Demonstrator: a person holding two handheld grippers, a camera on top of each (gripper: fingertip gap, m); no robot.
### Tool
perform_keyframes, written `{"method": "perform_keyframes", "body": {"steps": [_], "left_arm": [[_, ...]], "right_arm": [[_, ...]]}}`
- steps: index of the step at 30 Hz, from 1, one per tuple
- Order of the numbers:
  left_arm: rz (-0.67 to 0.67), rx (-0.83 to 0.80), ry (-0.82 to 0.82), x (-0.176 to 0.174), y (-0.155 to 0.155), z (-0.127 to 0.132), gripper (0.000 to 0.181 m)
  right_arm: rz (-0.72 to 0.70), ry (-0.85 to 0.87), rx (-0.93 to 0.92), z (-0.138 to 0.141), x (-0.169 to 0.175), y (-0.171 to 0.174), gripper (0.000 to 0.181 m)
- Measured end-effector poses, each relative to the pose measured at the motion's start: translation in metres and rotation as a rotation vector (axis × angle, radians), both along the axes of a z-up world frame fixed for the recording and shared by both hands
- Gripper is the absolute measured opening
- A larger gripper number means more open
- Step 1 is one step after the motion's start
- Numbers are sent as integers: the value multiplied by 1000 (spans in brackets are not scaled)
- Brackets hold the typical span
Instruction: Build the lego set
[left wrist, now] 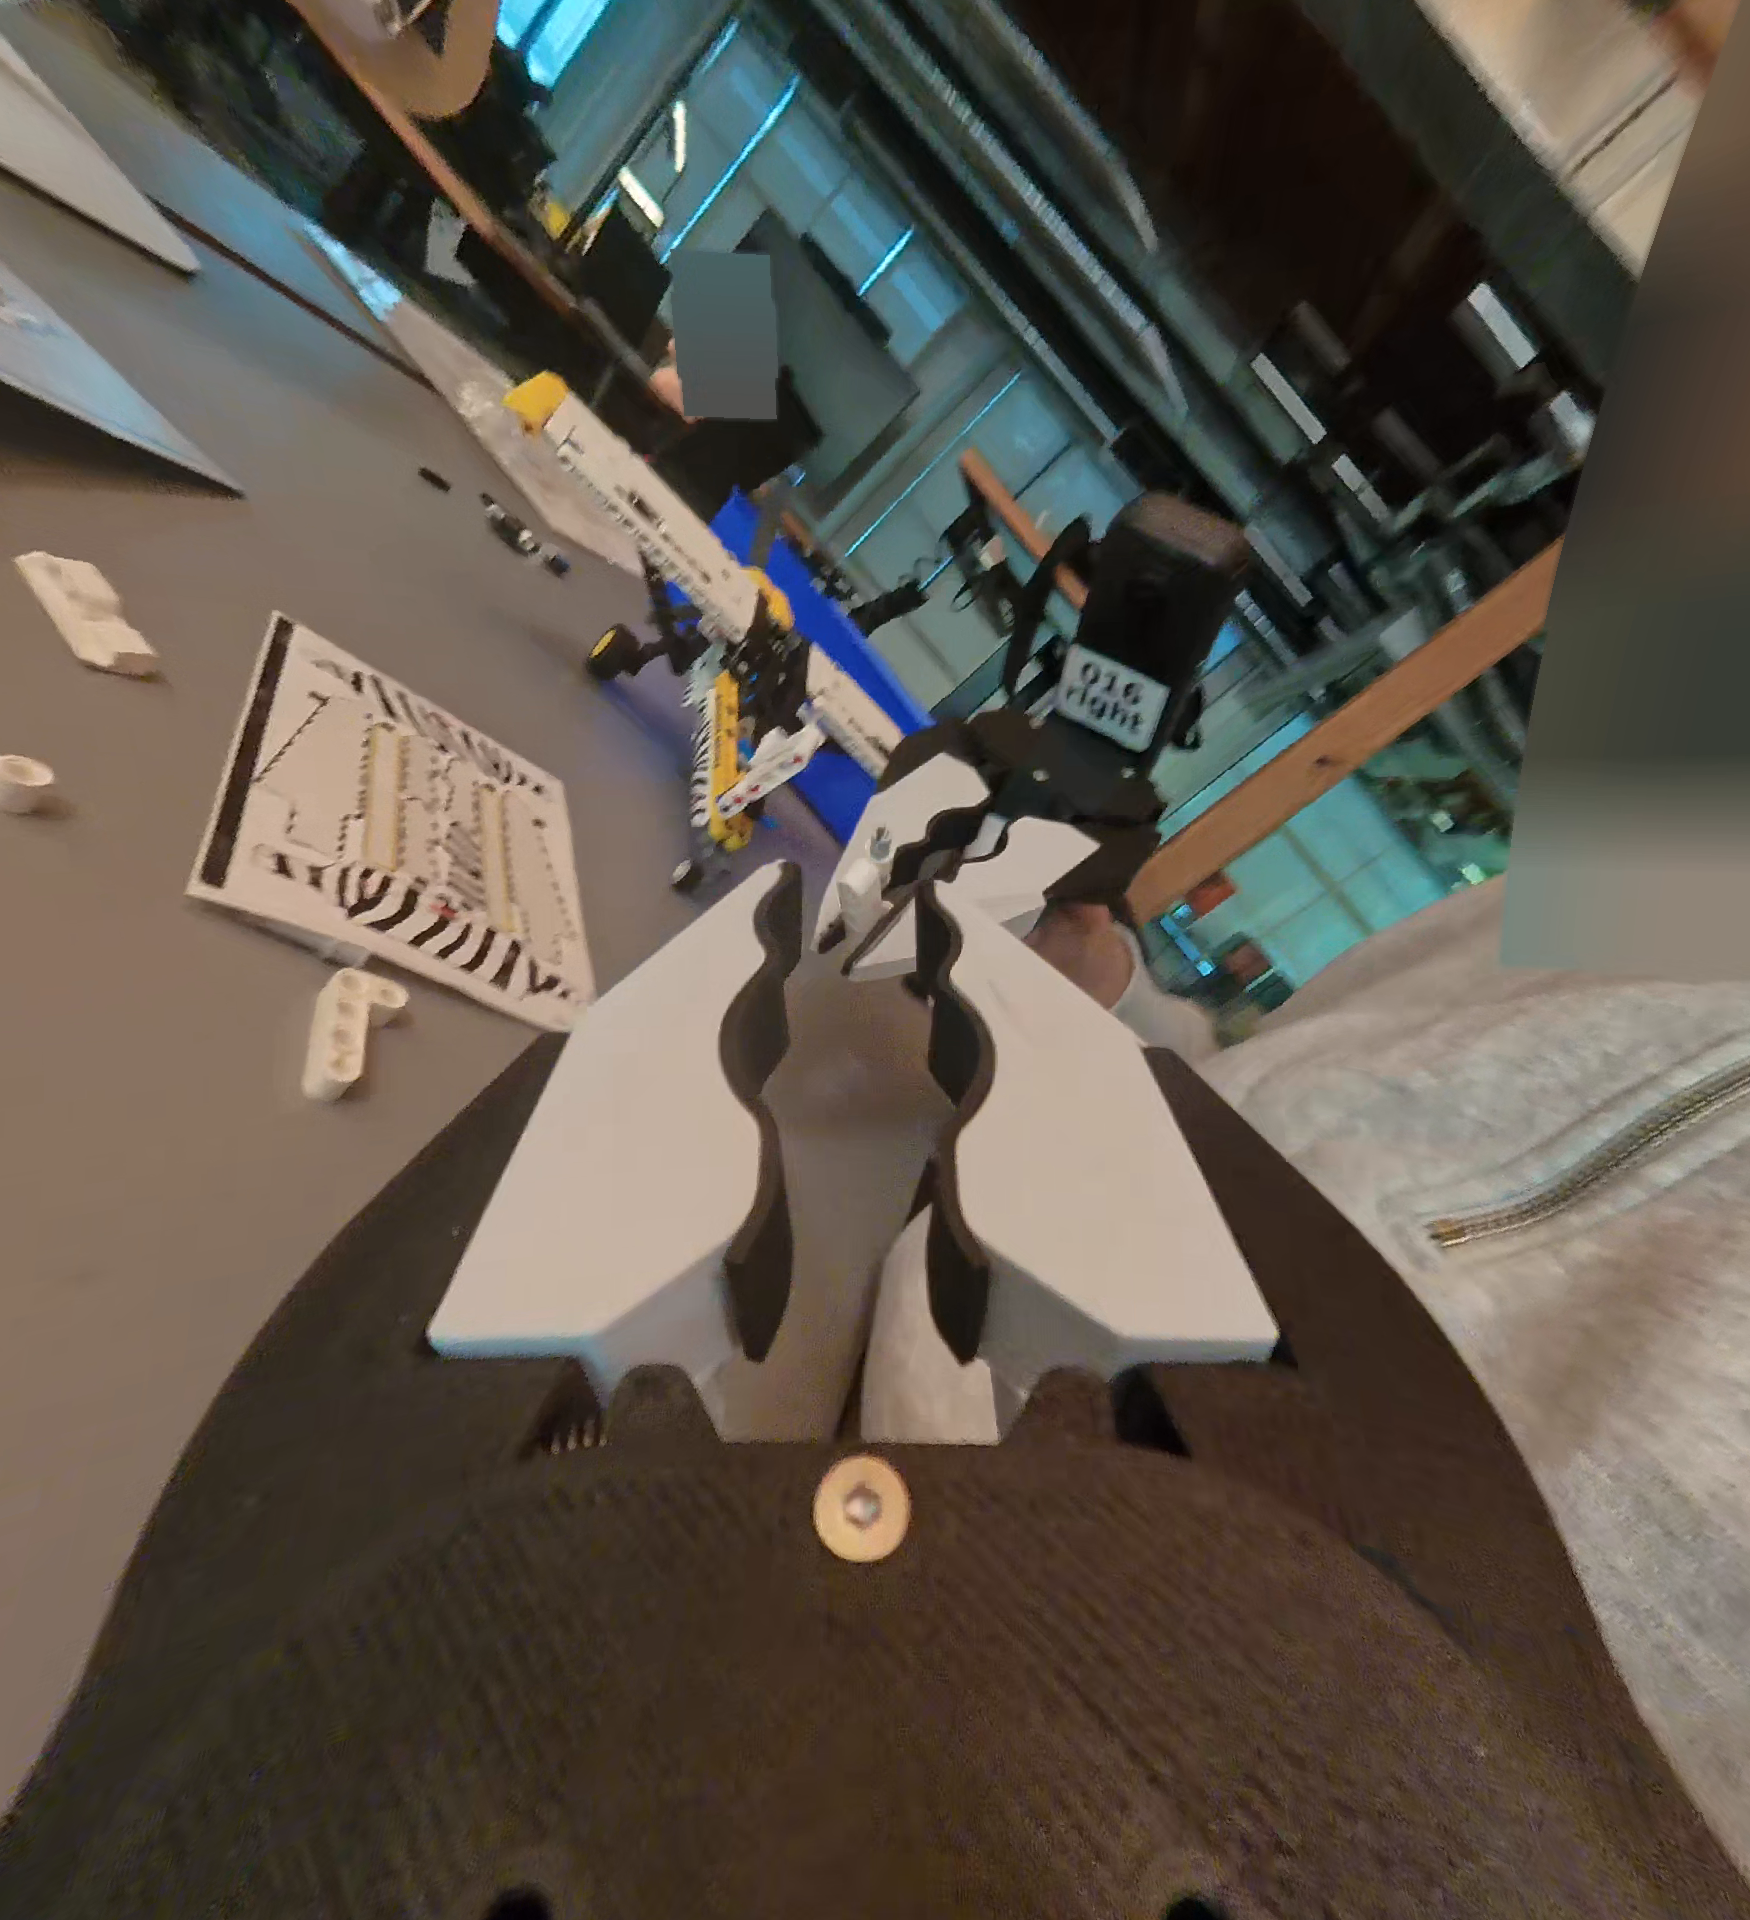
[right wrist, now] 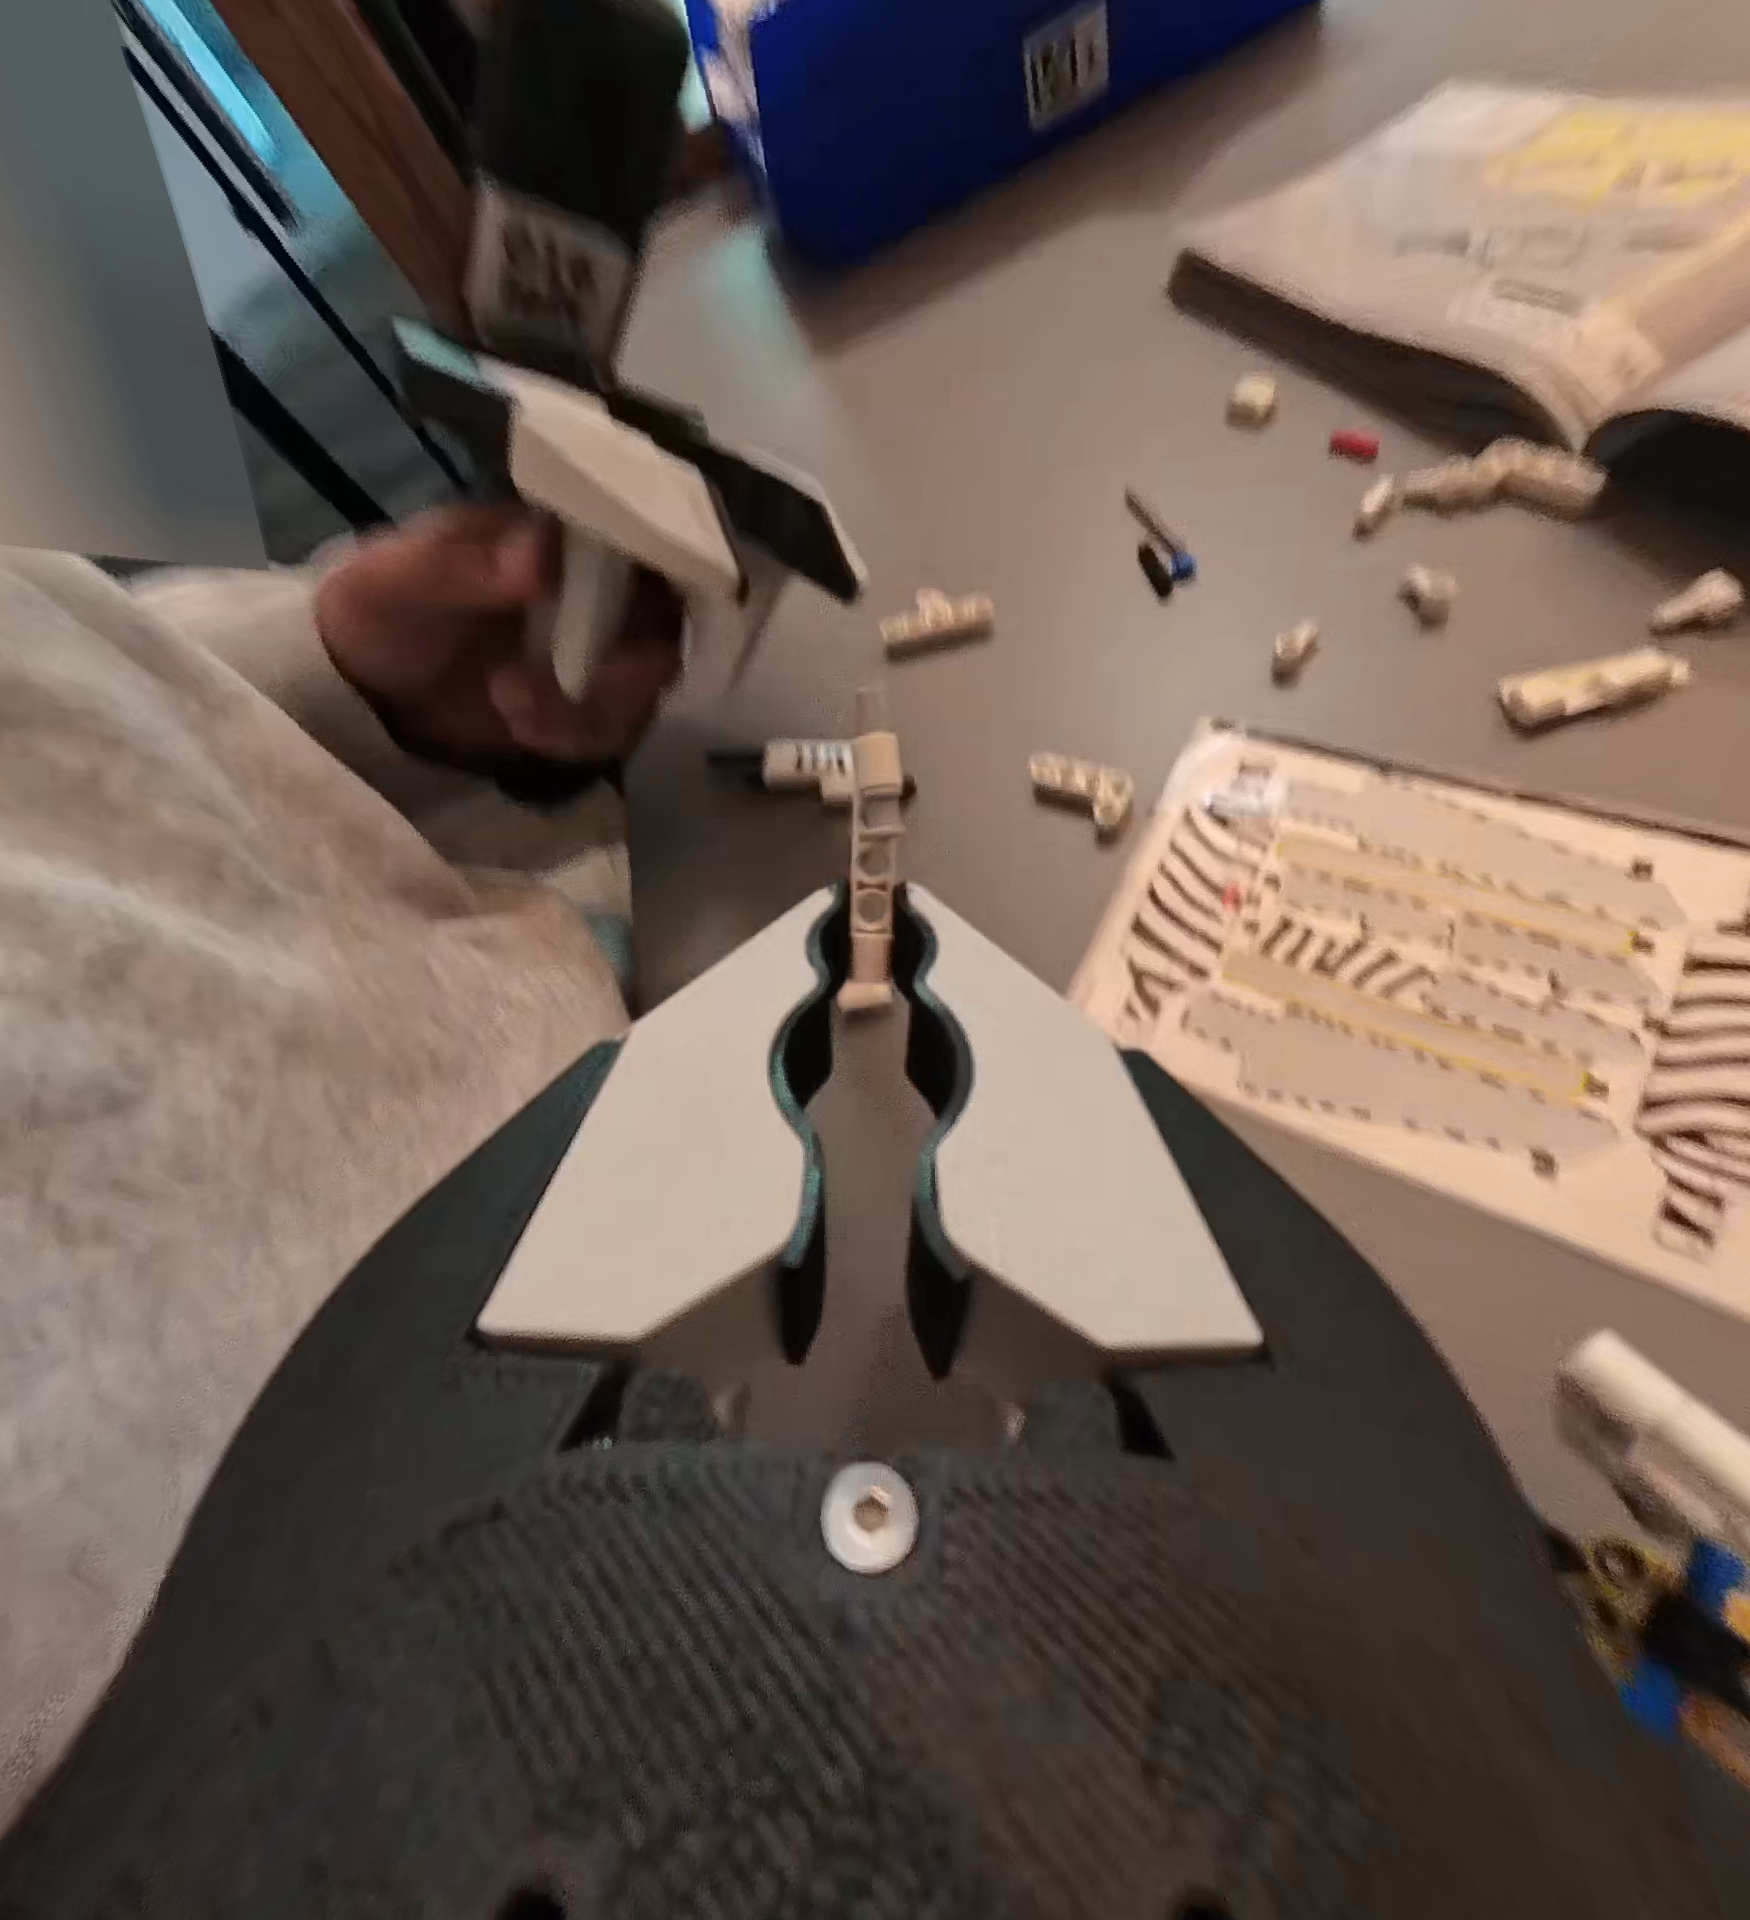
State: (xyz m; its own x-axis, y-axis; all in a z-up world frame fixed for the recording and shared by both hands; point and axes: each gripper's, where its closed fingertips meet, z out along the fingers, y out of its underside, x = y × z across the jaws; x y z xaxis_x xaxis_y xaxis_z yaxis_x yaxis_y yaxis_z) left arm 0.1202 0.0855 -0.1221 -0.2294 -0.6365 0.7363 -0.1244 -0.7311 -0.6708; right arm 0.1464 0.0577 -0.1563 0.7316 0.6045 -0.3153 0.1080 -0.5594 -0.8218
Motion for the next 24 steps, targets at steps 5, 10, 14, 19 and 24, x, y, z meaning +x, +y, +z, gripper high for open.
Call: {"method": "perform_keyframes", "body": {"steps": [5,10,14,19,24], "left_arm": [[-25,150,144,-1,-10,-21,18],[-45,156,131,-2,-23,-18,18],[-37,134,94,-8,-29,-12,19],[-24,166,64,-17,-40,-7,20],[-65,389,138,-19,-50,-29,21]], "right_arm": [[89,-425,-135,-64,12,-34,6],[93,-619,-40,-76,14,-36,6],[61,-601,-38,-77,15,-35,15],[-4,-542,46,-67,16,-34,25],[-65,-429,114,-70,17,-31,28]]}}
